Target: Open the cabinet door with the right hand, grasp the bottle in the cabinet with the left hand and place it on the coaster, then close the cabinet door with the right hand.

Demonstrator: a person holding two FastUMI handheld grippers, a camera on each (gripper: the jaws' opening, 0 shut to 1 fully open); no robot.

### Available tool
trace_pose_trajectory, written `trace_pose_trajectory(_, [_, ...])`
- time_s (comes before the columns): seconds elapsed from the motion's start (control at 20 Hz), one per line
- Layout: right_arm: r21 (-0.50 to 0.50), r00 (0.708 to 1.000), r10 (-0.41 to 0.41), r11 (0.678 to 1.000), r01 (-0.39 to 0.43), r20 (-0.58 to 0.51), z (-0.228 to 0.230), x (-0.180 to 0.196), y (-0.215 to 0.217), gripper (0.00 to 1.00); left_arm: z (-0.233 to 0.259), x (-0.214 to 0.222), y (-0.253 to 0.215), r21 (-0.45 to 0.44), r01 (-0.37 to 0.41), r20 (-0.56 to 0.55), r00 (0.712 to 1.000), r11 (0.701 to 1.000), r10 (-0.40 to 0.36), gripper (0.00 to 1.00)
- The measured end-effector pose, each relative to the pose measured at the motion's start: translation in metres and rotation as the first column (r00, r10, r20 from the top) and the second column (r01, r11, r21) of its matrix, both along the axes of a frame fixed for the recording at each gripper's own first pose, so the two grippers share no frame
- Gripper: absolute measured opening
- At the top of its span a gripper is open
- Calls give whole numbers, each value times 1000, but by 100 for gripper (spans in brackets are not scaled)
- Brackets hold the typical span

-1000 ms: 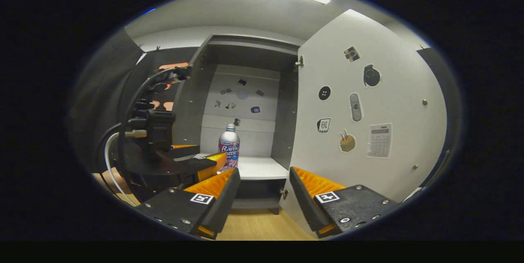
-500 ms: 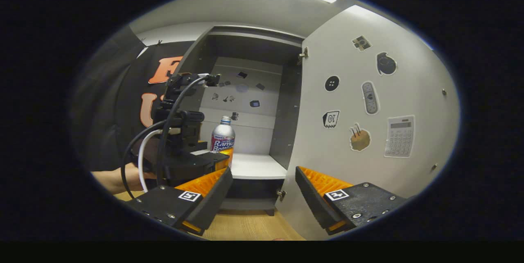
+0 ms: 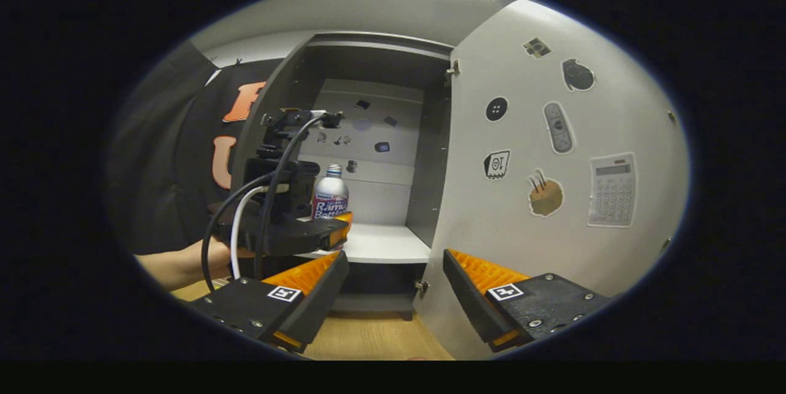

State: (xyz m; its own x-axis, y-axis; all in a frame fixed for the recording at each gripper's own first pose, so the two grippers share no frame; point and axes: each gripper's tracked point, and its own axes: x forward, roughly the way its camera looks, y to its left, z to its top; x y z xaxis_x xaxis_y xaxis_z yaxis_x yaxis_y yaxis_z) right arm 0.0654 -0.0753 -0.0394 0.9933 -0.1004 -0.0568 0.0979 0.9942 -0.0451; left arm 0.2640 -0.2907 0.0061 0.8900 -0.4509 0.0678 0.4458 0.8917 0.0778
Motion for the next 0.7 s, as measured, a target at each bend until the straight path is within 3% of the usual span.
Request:
trace_pose_trajectory(0.1, [-2,1000,6,1000,-6,6,2,-2,-2,95,-1,-1,0,10,-3,1,1000,1000,3,87])
trace_pose_trajectory(0.45, [-4,1000,22,1000,-22,16,4,-11,-10,95,0,-7,8,-38,-29,-12,1000,999,28,84])
trace_pose_trajectory(0.7, [9,997,72,997,-72,26,6,-25,-4,95,10,-37,26,-74,-55,12,998,996,56,82])
